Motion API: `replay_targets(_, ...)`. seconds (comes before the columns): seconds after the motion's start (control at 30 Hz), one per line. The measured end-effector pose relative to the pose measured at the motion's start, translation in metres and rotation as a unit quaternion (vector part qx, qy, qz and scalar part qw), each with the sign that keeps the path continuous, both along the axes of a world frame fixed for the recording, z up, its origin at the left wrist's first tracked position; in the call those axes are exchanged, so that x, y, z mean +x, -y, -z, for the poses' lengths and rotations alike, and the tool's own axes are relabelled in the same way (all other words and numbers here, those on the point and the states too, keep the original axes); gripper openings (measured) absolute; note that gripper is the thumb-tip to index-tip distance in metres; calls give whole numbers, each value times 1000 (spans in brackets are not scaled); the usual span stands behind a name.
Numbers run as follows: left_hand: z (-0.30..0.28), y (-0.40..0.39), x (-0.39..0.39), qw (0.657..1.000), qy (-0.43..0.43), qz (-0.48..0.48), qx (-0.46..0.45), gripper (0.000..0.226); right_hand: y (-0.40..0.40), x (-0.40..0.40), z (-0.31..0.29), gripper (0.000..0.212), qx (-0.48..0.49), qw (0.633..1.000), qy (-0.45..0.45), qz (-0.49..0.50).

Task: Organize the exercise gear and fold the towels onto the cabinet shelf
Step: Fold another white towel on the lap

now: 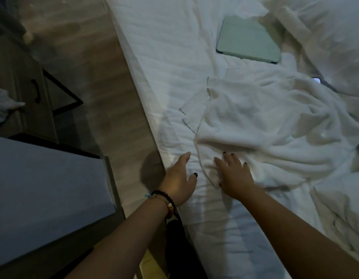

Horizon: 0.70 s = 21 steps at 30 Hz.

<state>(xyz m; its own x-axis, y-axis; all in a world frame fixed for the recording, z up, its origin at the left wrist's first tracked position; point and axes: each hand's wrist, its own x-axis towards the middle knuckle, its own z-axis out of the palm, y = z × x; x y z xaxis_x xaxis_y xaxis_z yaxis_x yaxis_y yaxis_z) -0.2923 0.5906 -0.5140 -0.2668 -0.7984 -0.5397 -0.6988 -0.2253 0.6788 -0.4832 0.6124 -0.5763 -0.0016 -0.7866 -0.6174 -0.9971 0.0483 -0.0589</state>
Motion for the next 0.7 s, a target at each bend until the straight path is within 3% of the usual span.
replay_targets(0.1, 9, -4, 0, 1000, -1, 2, 5, 62, 0, -10, 7, 26, -127, 990, 52, 9)
replay_targets(0.2, 10, -10, 3, 1000, -5, 4, 2, 62, 7, -13, -8, 9, -170, 979, 84, 70)
replay_targets(0.3, 4, -18, 7, 999, -28, -25, 7, 64, 12, -4, -31, 13, -211, 957, 137, 146)
replay_targets(0.6, -48, -60, 37, 982, -99, -160, 14, 68, -1, 76, -149, 11, -196, 903, 372, 87)
replay_targets(0.7, -79, -83, 57, 960, -182, -211, -25, 51, -11, 112, -196, 13, -171, 890, 421, 49)
